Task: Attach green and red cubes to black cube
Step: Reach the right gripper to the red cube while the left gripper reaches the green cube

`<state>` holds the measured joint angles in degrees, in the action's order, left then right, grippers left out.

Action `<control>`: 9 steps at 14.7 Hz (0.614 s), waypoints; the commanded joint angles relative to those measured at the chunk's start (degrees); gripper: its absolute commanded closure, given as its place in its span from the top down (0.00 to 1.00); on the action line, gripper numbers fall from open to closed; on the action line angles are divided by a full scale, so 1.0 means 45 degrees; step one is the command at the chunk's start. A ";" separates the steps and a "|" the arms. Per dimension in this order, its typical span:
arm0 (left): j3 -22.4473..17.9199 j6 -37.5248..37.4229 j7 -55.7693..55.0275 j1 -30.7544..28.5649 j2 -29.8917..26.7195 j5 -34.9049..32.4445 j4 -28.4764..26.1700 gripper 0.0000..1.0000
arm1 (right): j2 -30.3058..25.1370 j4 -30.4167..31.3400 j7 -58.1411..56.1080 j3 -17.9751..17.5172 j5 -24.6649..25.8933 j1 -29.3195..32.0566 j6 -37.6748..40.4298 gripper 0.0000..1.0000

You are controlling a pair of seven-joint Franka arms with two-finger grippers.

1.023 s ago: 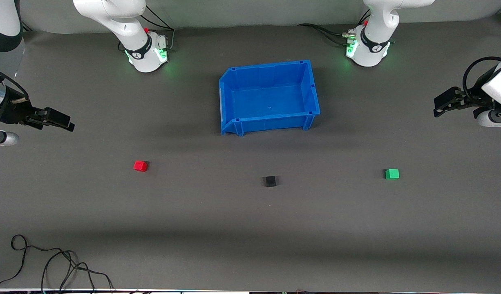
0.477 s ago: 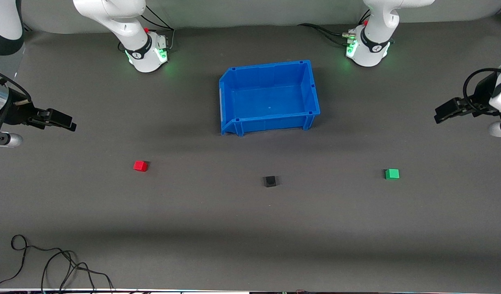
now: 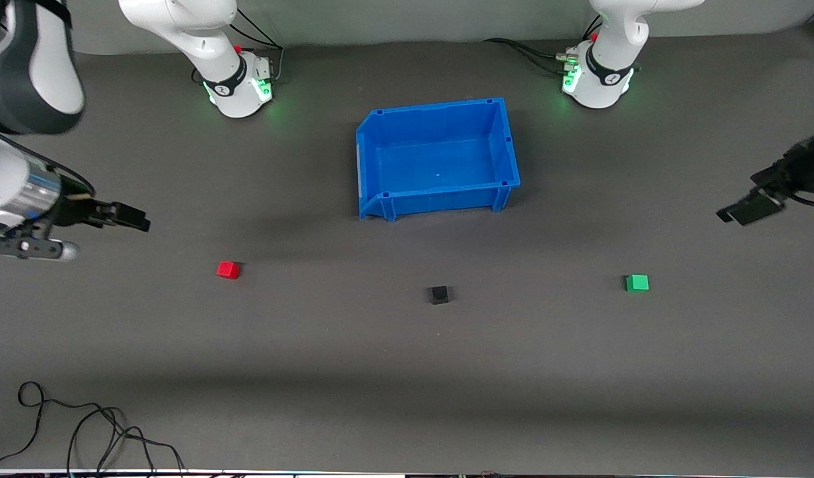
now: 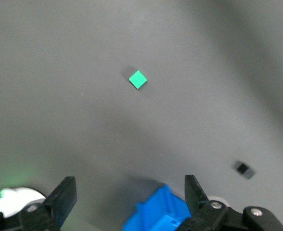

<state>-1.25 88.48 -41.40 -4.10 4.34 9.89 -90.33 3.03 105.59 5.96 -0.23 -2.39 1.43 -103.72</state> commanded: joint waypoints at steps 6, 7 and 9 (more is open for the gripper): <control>0.0064 0.2206 -0.2694 -0.1530 0.0716 0.2253 -0.2323 1.00 | 0.1745 0.2763 0.0023 -0.0027 -0.0075 0.0033 -0.4562 1.00; 0.0064 0.2928 -0.2753 -0.1743 0.0716 0.2507 -0.3084 1.00 | 0.2077 0.2978 0.0140 -0.0047 -0.0075 0.0033 -0.5109 1.00; 0.0064 0.4606 -0.2753 -0.1842 0.0735 0.3054 -0.4472 1.00 | 0.2624 0.3330 0.0374 -0.0047 -0.0075 0.0014 -0.6048 1.00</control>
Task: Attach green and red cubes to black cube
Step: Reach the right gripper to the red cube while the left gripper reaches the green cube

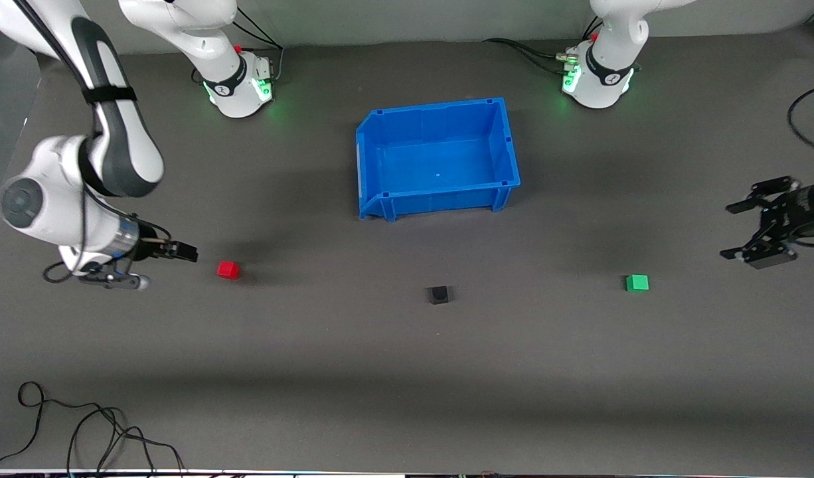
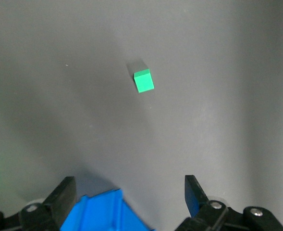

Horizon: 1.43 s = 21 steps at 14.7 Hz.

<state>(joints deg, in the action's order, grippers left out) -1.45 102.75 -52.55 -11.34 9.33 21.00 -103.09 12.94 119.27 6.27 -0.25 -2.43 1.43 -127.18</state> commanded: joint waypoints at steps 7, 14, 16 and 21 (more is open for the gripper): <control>0.0147 0.5814 -0.0295 -0.0039 0.1908 0.2891 -0.3419 1.00 | 0.2083 0.0391 0.1182 -0.0082 -0.0086 -0.0357 -0.2653 0.99; 0.0245 0.8239 -0.0022 0.0761 0.3706 0.3557 -0.3381 1.00 | 0.3062 0.0313 0.1770 -0.0102 -0.0086 -0.0592 -0.3788 0.97; 0.0245 0.8260 0.0133 0.0801 0.3922 0.3537 -0.3303 1.00 | 0.3198 0.0313 0.1770 -0.0102 -0.0086 -0.0592 -0.3807 0.86; 0.0245 0.8299 0.1326 0.0606 0.4468 0.3596 -0.3030 1.00 | 0.3433 0.0293 0.1790 -0.0160 -0.0086 -0.0592 -0.3827 0.77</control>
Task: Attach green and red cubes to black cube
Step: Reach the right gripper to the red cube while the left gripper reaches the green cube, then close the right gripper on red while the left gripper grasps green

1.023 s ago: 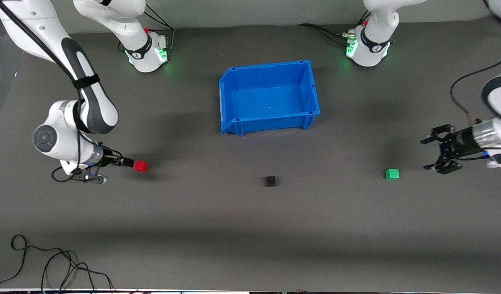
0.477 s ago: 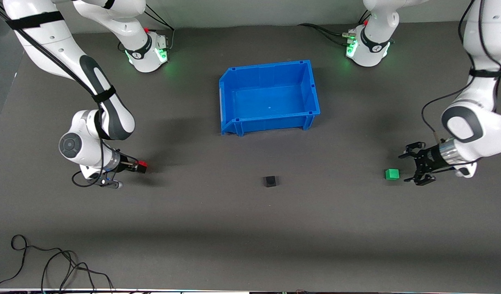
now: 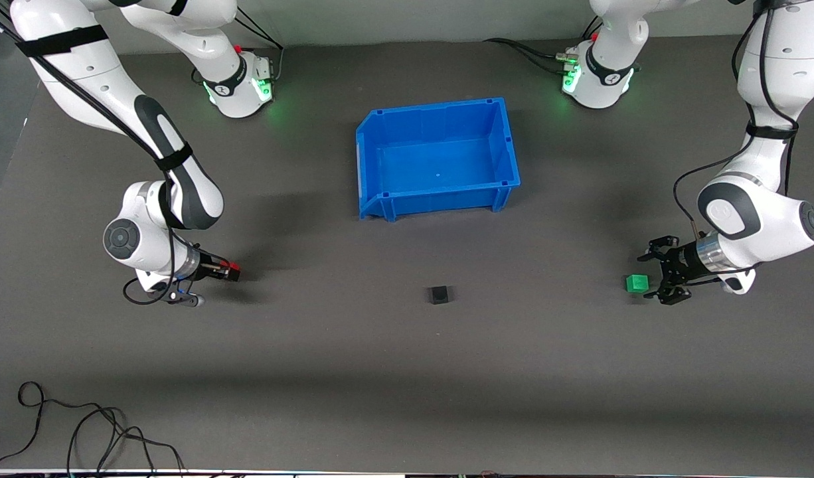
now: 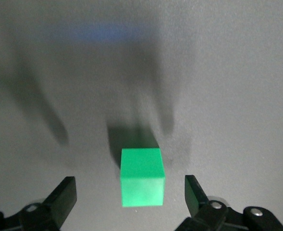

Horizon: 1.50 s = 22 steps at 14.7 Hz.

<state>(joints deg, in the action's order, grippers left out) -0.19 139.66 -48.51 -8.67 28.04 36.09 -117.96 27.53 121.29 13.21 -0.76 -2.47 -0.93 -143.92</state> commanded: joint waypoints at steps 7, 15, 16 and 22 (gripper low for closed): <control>-0.0036 0.0351 0.0429 0.0013 0.0467 0.0242 0.0296 0.48 | 0.0191 -0.0156 0.0229 -0.0065 -0.0348 -0.0144 -0.0107 0.77; -0.0056 -0.1244 -0.0252 0.0052 0.0136 0.0203 0.1659 0.36 | 0.0210 -0.0156 0.0190 -0.0046 -0.0602 -0.0399 -0.0107 0.76; -0.0075 -0.1986 -0.0661 0.0052 0.0135 0.0068 0.2185 0.36 | 0.0191 -0.0156 0.0171 -0.0027 -0.0602 -0.0379 -0.0107 0.76; -0.0056 -0.3165 -0.3842 0.1220 0.0330 -0.0168 0.4278 0.36 | 0.0171 -0.0137 0.0034 0.0013 -0.0602 -0.0360 -0.0087 0.53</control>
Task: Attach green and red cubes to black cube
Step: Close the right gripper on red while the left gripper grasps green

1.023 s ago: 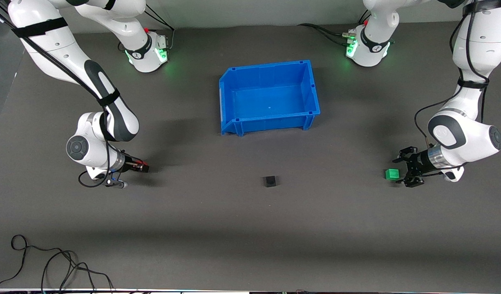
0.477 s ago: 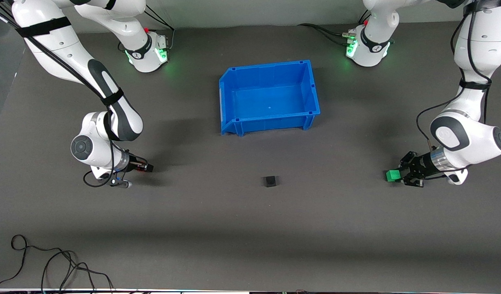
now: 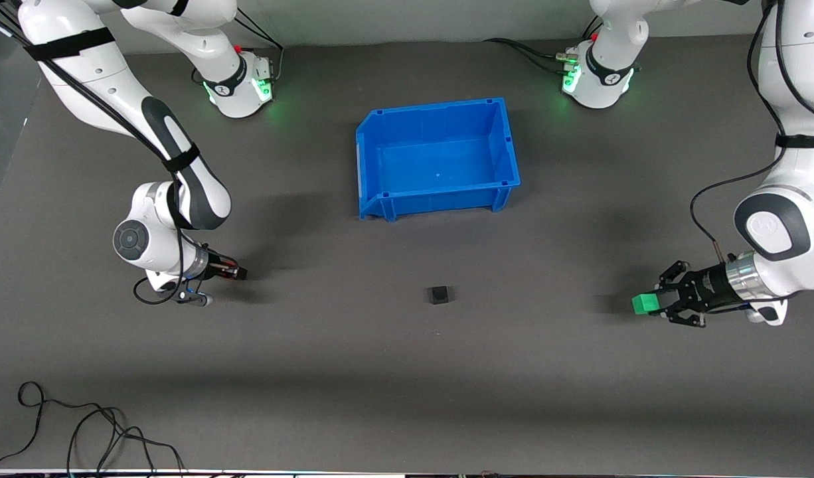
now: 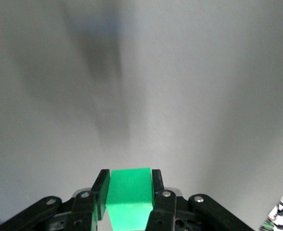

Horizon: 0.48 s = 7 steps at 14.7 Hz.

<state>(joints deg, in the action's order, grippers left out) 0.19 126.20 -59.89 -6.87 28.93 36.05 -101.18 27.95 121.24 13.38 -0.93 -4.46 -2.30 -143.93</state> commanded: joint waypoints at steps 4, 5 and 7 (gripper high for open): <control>-0.0159 0.0081 -0.2821 0.2149 0.0483 -0.0141 0.1115 0.36 | 0.0078 -0.0125 -0.0005 0.0051 -0.0162 -0.0055 -0.0086 0.07; -0.0159 0.0216 -0.3095 0.2423 0.0543 -0.0141 0.1233 0.36 | 0.0058 -0.0125 0.0034 0.0051 -0.0162 -0.0075 -0.0086 0.00; -0.0159 0.0723 -0.3584 0.2834 0.0601 -0.0160 0.1234 0.36 | 0.0020 -0.0144 0.0189 0.0032 -0.0162 -0.0094 -0.0086 0.00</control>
<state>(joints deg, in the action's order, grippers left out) 0.39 128.16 -72.91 3.81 30.37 36.04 -97.41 27.82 121.13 13.38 -0.73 -4.47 -2.30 -143.85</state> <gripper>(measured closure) 0.626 0.604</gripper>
